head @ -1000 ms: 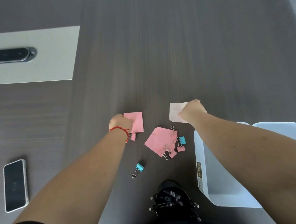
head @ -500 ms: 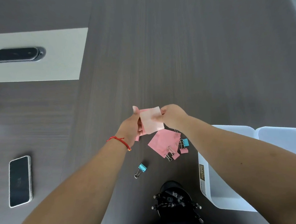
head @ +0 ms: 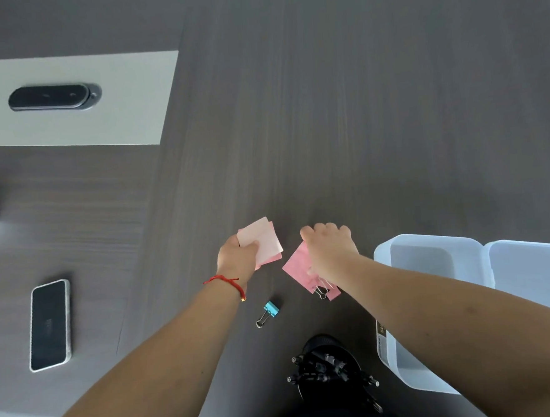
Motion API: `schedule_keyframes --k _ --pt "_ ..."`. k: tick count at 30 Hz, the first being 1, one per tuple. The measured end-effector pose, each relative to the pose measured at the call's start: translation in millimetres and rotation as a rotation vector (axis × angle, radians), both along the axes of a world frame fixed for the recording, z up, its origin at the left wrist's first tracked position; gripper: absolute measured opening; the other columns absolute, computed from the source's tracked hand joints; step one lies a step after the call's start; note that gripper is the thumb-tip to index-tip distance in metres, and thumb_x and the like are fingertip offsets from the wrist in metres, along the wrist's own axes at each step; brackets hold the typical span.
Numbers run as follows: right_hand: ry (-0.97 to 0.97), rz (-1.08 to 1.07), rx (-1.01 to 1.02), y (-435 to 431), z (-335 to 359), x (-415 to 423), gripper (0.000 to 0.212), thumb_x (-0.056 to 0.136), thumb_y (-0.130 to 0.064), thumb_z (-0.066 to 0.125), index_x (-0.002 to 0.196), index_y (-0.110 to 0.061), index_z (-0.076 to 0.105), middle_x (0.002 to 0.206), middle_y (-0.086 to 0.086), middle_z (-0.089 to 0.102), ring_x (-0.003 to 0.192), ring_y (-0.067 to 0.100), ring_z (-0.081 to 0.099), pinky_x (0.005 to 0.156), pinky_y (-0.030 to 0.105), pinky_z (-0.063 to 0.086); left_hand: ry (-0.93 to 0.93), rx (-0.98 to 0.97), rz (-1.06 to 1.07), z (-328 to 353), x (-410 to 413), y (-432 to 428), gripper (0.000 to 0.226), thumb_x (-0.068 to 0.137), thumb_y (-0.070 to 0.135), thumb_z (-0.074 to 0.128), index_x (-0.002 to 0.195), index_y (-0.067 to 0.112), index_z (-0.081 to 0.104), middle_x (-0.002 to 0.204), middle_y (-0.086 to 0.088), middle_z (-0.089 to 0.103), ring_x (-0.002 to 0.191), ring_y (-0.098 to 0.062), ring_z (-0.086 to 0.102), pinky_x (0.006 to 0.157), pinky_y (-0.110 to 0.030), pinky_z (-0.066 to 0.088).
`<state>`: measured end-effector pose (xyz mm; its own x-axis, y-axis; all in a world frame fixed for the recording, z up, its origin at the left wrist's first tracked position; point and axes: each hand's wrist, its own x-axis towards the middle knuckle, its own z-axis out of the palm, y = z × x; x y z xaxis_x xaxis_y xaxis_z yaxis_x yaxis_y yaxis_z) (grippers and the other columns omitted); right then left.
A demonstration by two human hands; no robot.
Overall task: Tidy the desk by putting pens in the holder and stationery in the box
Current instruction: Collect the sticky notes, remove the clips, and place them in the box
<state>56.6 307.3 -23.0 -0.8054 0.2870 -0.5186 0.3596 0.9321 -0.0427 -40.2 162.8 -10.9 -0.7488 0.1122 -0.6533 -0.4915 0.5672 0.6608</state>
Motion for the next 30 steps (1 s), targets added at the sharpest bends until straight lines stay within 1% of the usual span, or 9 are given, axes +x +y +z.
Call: schedule_keyframes --k 9,15,17,19,21,23,26,29,30 --pt "-0.043 0.031 -0.032 7 2 3 0.037 0.086 -0.039 0.058 0.121 -0.027 0.060 0.118 0.001 0.055 0.113 0.024 0.047 0.092 0.041 0.039 -0.039 0.028 0.034 0 -1 -11 0.036 0.089 0.009 0.055 0.125 0.010 0.058 0.109 -0.005 0.064 0.100 -0.029 0.062 0.082 -0.038 0.056" --pt "0.068 -0.300 -0.170 27 23 -1 0.028 0.094 -0.026 0.048 0.118 -0.031 0.060 0.114 -0.003 0.061 0.112 0.023 0.051 0.090 0.039 0.039 -0.026 0.062 0.044 11 2 -18 0.038 0.088 0.013 0.056 0.126 0.013 0.058 0.115 -0.006 0.064 0.109 -0.030 0.062 0.093 -0.047 0.055" --pt "0.168 -0.508 -0.347 35 40 -1 0.024 0.093 -0.034 0.052 0.111 -0.023 0.063 0.095 -0.003 0.063 0.093 0.024 0.060 0.083 0.035 0.043 -0.030 0.042 0.051 20 3 -16 0.036 0.089 0.016 0.057 0.125 0.011 0.057 0.112 -0.007 0.061 0.106 -0.032 0.061 0.092 -0.051 0.055" --pt "0.307 -0.661 -0.558 38 61 0 0.031 0.092 -0.037 0.054 0.103 -0.010 0.064 0.075 0.001 0.056 0.069 0.022 0.053 0.063 0.030 0.039 -0.037 0.037 0.062 31 5 -10 0.035 0.091 0.016 0.055 0.125 0.009 0.055 0.108 -0.008 0.057 0.100 -0.031 0.058 0.091 -0.053 0.055" --pt "0.367 -0.767 -0.763 35 82 3 0.032 0.092 -0.037 0.057 0.101 -0.007 0.066 0.080 0.013 0.058 0.069 0.021 0.047 0.061 0.030 0.037 -0.060 0.075 0.071 42 8 -6 0.033 0.091 0.015 0.054 0.123 0.008 0.054 0.108 -0.009 0.056 0.097 -0.030 0.058 0.089 -0.051 0.056" --pt "0.356 -0.822 -0.918 30 96 6 0.025 0.088 -0.042 0.062 0.094 -0.019 0.068 0.096 0.025 0.064 0.077 0.020 0.048 0.069 0.039 0.046 -0.096 0.180 0.053 52 15 -4 0.022 0.093 0.012 0.052 0.115 0.011 0.056 0.107 -0.010 0.059 0.093 -0.029 0.061 0.078 -0.040 0.061" --pt "0.320 -0.785 -0.935 18 114 13 0.025 0.088 -0.042 0.063 0.094 -0.018 0.067 0.087 0.013 0.059 0.074 0.021 0.048 0.067 0.036 0.044 -0.187 0.320 0.130 75 28 4 0.016 0.097 0.016 0.048 0.109 0.015 0.058 0.095 -0.009 0.065 0.080 -0.025 0.065 0.061 -0.032 0.061" --pt "0.378 -0.781 -0.895 6 122 20 0.031 0.089 -0.036 0.064 0.100 -0.007 0.063 0.073 0.000 0.053 0.060 0.015 0.044 0.056 0.026 0.036 -0.287 0.411 0.138 97 44 9 0.023 0.098 0.039 0.044 0.098 0.023 0.061 0.095 -0.006 0.068 0.087 -0.026 0.066 0.075 -0.038 0.058" --pt "0.387 -0.778 -0.876 1 124 22 0.028 0.089 -0.034 0.065 0.097 -0.007 0.061 0.069 -0.003 0.050 0.056 0.013 0.042 0.053 0.023 0.034 -0.276 0.438 0.092 99 48 7 0.018 0.096 0.037 0.049 0.100 0.024 0.061 0.098 -0.006 0.068 0.088 -0.025 0.066 0.076 -0.036 0.058"
